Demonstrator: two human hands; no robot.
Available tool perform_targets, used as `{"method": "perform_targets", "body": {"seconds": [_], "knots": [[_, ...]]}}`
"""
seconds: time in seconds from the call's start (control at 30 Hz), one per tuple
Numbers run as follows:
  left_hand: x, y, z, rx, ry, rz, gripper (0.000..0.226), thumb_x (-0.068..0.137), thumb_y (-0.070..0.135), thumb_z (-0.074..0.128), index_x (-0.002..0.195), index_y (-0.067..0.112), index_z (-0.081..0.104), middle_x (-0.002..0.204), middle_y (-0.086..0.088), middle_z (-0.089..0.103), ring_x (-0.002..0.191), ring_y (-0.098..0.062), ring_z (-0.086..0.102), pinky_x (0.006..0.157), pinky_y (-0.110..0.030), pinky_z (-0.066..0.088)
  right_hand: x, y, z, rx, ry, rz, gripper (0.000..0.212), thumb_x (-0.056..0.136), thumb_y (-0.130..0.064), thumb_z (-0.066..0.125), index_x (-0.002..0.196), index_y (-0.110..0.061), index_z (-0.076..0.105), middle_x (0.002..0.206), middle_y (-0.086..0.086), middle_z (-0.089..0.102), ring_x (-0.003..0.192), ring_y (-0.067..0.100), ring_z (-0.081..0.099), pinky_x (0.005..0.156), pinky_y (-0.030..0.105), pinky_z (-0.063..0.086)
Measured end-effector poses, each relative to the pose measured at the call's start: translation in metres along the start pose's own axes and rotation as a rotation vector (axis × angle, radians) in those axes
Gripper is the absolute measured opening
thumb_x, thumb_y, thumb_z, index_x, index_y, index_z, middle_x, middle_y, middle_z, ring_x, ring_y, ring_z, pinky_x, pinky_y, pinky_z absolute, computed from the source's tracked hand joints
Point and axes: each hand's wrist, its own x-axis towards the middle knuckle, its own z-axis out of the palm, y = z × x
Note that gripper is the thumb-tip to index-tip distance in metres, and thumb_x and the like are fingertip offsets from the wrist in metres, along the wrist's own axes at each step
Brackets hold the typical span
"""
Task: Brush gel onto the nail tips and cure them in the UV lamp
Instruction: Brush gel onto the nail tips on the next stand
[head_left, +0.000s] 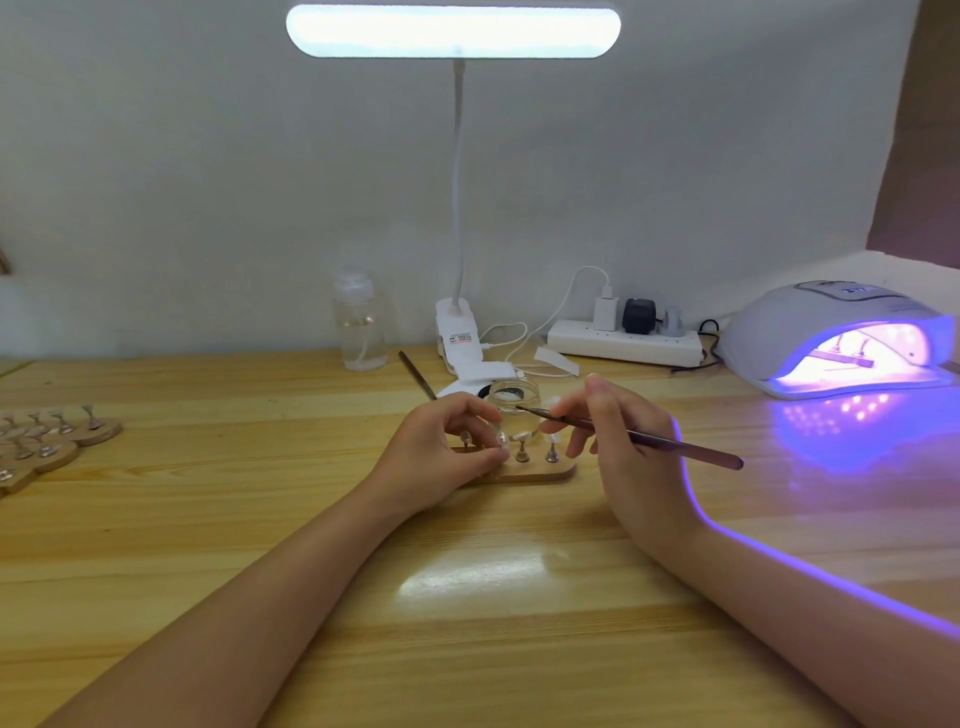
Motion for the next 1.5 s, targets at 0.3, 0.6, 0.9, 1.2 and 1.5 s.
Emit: {"method": "perform_targets", "body": {"seconds": [0.3, 0.6, 0.9, 1.2, 1.5], "knots": [[0.001, 0.001, -0.005, 0.004, -0.019, -0.02, 0.036, 0.065, 0.014, 0.081, 0.086, 0.032, 0.058, 0.077, 0.011, 0.064, 0.07, 0.008, 0.054, 0.065, -0.002, 0.038, 0.002, 0.002, -0.003, 0.002, 0.034, -0.011, 0.039, 0.098, -0.014, 0.037, 0.072, -0.014, 0.065, 0.066, -0.001, 0.068, 0.052, 0.006, 0.053, 0.053, 0.01, 0.04], [0.004, -0.001, -0.022, 0.118, -0.188, -0.205, 0.046, 0.059, 0.031, 0.083, 0.092, 0.042, 0.054, 0.087, 0.013, 0.064, 0.089, 0.001, 0.058, 0.067, -0.008, 0.038, 0.006, 0.006, -0.006, -0.012, 0.103, 0.033, 0.038, 0.098, -0.02, 0.038, 0.073, -0.016, 0.065, 0.07, -0.003, 0.069, 0.054, 0.004, 0.054, 0.053, 0.009, 0.04], [0.008, 0.003, -0.039, 0.203, -0.315, -0.208, 0.042, 0.063, 0.03, 0.082, 0.095, 0.037, 0.057, 0.089, 0.013, 0.065, 0.086, 0.002, 0.058, 0.065, -0.007, 0.04, 0.005, 0.005, -0.006, -0.016, 0.102, 0.052, 0.038, 0.098, -0.02, 0.038, 0.07, -0.02, 0.063, 0.069, -0.003, 0.069, 0.053, 0.003, 0.053, 0.052, 0.008, 0.04], [0.006, 0.024, -0.012, 0.614, -0.15, -0.038, 0.038, 0.072, 0.051, 0.067, 0.105, 0.033, 0.062, 0.097, 0.021, 0.056, 0.095, -0.005, 0.052, 0.077, -0.022, 0.037, 0.005, 0.005, -0.006, -0.03, 0.079, 0.058, 0.036, 0.098, -0.019, 0.038, 0.073, -0.017, 0.064, 0.069, -0.002, 0.068, 0.054, 0.006, 0.054, 0.053, 0.01, 0.041], [0.004, 0.022, -0.001, 0.605, -0.061, 0.051, 0.017, 0.077, 0.033, 0.071, 0.091, 0.025, 0.067, 0.078, 0.019, 0.049, 0.088, -0.009, 0.052, 0.08, -0.022, 0.03, 0.005, 0.003, -0.005, -0.029, 0.061, 0.051, 0.035, 0.097, -0.018, 0.038, 0.073, -0.017, 0.063, 0.069, -0.003, 0.068, 0.053, 0.005, 0.053, 0.052, 0.009, 0.04]]}}
